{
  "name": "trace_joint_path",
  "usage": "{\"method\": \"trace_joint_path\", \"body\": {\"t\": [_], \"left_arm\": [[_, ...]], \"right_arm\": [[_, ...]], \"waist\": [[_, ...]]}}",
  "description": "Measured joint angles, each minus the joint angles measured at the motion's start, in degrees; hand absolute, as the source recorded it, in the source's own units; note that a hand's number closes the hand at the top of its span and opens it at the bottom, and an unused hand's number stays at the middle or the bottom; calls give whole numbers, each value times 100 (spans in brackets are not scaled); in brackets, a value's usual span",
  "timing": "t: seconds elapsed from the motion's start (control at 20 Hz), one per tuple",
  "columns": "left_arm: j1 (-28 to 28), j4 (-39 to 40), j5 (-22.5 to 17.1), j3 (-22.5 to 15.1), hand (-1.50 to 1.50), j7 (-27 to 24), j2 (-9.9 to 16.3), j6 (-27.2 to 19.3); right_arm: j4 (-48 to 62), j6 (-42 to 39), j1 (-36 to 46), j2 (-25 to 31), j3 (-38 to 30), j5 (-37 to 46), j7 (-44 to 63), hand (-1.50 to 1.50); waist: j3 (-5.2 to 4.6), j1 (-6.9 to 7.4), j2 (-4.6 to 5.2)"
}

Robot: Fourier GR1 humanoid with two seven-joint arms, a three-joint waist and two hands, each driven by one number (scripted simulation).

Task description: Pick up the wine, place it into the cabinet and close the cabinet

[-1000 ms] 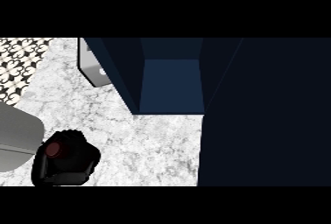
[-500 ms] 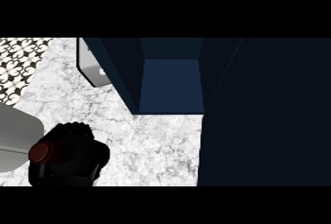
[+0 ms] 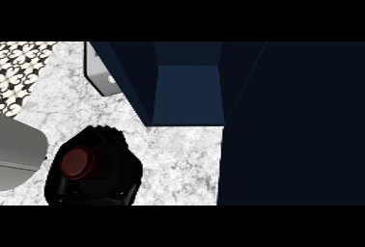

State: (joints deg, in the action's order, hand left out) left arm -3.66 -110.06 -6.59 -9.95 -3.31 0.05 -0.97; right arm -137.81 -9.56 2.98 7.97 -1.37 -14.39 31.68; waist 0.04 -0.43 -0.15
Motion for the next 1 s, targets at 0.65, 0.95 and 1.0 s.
{"method": "trace_joint_path", "body": {"t": [0.65, 0.95, 1.0], "left_arm": [[1831, 448, 67, -1575, 150, 794, -3, -2417], [2706, 961, 171, -1833, 150, 985, -3, -3299], [2762, 1060, 146, -1886, 150, 918, -3, -3416]], "right_arm": [[-4, 5, 83, -23, -75, -41, 127, -150], [15, 5, 191, -52, -39, -66, 189, -150], [5, -29, 133, -37, -89, -78, 176, -150]], "waist": [[-1, -32, 5], [-2, -27, 7], [-3, -33, 7]]}}
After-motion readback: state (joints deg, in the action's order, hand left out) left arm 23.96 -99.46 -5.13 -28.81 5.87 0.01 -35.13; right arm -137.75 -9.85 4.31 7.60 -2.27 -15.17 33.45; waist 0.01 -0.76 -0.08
